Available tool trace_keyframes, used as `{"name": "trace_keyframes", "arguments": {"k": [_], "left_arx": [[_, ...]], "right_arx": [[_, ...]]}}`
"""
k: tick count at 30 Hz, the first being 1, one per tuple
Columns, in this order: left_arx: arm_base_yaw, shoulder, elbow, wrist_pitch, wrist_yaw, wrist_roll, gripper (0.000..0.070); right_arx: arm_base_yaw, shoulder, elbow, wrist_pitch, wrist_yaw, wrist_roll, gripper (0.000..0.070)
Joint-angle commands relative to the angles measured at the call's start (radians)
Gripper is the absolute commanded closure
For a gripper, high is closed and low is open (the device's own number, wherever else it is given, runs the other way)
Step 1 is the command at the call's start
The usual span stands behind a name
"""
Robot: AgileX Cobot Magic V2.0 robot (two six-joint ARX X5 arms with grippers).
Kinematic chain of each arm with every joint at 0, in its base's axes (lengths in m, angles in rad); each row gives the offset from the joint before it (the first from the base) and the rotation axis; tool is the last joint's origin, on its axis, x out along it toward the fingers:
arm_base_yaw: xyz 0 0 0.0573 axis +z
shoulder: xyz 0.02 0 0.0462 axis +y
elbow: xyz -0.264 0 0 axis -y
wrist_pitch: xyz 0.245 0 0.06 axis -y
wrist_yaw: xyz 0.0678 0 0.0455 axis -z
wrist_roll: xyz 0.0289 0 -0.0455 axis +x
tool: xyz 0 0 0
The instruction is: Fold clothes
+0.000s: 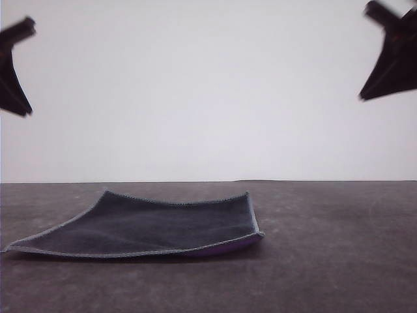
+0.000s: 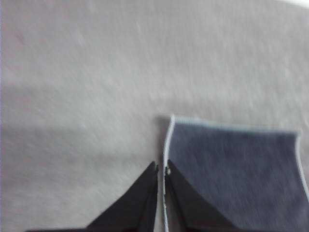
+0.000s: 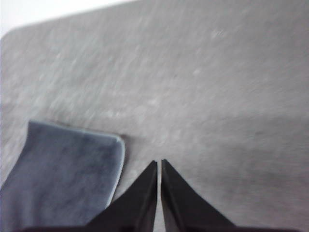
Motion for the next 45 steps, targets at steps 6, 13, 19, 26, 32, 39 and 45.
{"name": "trace_keyframes", "arguments": {"k": [6,13,19,26,32,39,45], "left_arx": [[-0.002,0.055,0.018,-0.001,0.114,0.018,0.0688],[-0.002,0.055,0.018,-0.003,0.153,0.015,0.0681],[-0.002,0.055,0.018,-0.018,0.165,0.0,0.0439],[-0.002,0.062,0.018,-0.007,0.164,0.004,0.0331],[-0.002,0.146,0.029,0.052,0.166,-0.021,0.0336],[-0.002,0.346,0.097,0.084,0.221,-0.018,0.0336],[-0.002,0.517,0.21,0.096,0.264,-0.017,0.0347]], "right_arx": [[0.038,0.121,0.031,0.003,-0.026,-0.041,0.0694],[0.049,0.129,0.031,0.0,-0.029,-0.044,0.0693],[0.049,0.129,0.031,-0.003,-0.056,-0.048,0.0386],[0.076,0.136,0.031,0.001,-0.067,-0.044,0.0182],[0.134,0.231,0.032,0.099,-0.13,-0.001,0.0183],[0.18,0.41,0.081,0.182,-0.18,0.043,0.0183],[0.189,0.538,0.179,0.194,-0.181,0.054,0.0183]]}}
